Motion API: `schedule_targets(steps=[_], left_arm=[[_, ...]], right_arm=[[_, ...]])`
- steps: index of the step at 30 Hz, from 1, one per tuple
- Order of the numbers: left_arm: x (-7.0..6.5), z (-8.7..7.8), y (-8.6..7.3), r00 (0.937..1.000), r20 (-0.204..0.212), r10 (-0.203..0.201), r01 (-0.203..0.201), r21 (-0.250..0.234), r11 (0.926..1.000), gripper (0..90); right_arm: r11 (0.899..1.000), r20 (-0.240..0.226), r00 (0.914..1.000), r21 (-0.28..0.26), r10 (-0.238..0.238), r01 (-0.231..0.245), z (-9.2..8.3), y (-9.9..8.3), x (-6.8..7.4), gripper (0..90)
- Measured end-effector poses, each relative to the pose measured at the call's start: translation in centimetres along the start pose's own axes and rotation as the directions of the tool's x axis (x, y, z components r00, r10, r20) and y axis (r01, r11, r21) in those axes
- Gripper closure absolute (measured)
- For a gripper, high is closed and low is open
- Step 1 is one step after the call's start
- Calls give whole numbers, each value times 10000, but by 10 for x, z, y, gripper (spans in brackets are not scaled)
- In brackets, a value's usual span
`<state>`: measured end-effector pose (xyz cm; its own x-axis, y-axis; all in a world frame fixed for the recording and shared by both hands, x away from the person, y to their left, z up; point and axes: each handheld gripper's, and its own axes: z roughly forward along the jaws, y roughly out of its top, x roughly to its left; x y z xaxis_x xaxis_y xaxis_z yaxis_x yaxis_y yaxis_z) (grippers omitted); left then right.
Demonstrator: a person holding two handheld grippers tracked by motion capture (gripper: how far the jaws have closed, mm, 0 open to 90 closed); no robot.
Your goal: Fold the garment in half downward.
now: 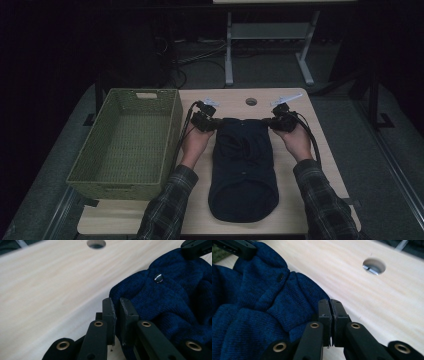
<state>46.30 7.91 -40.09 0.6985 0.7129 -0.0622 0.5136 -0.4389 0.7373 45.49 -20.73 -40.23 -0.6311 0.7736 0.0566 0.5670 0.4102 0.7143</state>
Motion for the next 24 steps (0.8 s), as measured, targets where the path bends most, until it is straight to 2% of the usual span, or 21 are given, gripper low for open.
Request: schedule_targets(steps=[4,8,10,14,17,24], left_arm=[[-1,-10,6,9999,-164,33,-39,-360,9993,835],[-4,-22,14,9988,-437,221,-253,-737,9970,835],[-5,-29,18,9979,-557,342,-390,-887,9953,835],[-11,-37,23,9963,-678,525,-601,-1145,9916,835],[-17,-40,18,9945,-750,735,-819,-1152,9900,834],[-25,-47,2,9944,-604,868,-939,-1274,9874,834]], right_arm=[[9991,82,9999,-396,-135,138,-11,10,2,876],[9975,181,9994,-634,-286,297,-20,19,6,876],[9953,217,9993,-922,-292,311,-26,22,8,876],[9922,239,9990,-1179,-389,414,-35,26,10,876],[9910,222,9988,-1254,-434,458,-38,24,14,876],[9862,111,9972,-1477,-736,745,-45,7,25,875]])
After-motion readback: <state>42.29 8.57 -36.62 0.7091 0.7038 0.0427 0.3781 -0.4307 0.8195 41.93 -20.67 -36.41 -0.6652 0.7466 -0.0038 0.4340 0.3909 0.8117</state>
